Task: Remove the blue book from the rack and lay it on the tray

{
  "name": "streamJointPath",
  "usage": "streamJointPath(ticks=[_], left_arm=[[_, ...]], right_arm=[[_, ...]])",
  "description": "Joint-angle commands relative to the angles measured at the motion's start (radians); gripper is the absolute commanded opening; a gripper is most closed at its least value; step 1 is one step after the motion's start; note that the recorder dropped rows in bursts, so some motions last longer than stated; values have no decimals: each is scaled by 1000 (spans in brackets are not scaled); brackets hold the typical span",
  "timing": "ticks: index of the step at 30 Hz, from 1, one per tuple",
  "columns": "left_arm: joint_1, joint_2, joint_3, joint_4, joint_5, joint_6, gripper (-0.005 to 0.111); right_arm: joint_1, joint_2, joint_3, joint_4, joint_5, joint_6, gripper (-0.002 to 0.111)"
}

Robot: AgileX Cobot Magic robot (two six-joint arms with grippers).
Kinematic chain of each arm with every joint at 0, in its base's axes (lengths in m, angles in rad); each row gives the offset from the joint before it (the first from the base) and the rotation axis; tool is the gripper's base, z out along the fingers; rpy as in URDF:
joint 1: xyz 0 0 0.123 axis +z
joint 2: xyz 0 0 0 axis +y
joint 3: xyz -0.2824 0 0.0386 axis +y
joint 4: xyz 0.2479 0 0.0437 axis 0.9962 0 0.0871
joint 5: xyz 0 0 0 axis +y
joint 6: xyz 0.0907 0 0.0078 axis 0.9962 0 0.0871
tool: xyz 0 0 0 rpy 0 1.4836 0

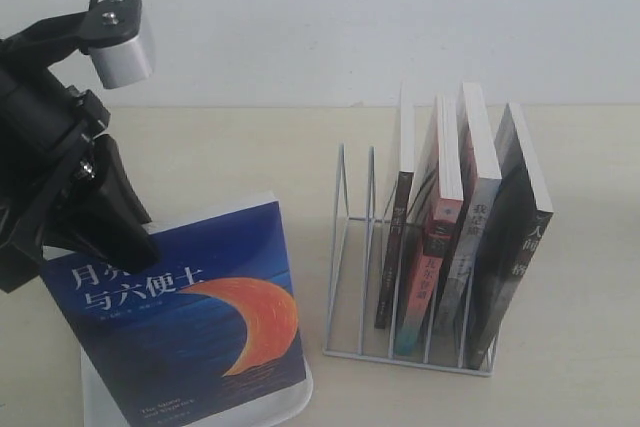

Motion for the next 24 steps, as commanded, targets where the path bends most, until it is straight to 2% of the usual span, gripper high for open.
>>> streamJointPath(ticks=[1, 16, 24], left_arm=[[2, -4, -7, -26, 0, -66, 4], [2, -114, -7, -14, 0, -108, 4], [2, -114, 49, 29, 0, -107, 4]], right_arm=[[-3, -4, -1, -4, -8, 1, 0], [-3, -4, -1, -4, -6, 1, 0], [-3, -4, -1, -4, -6, 1, 0]])
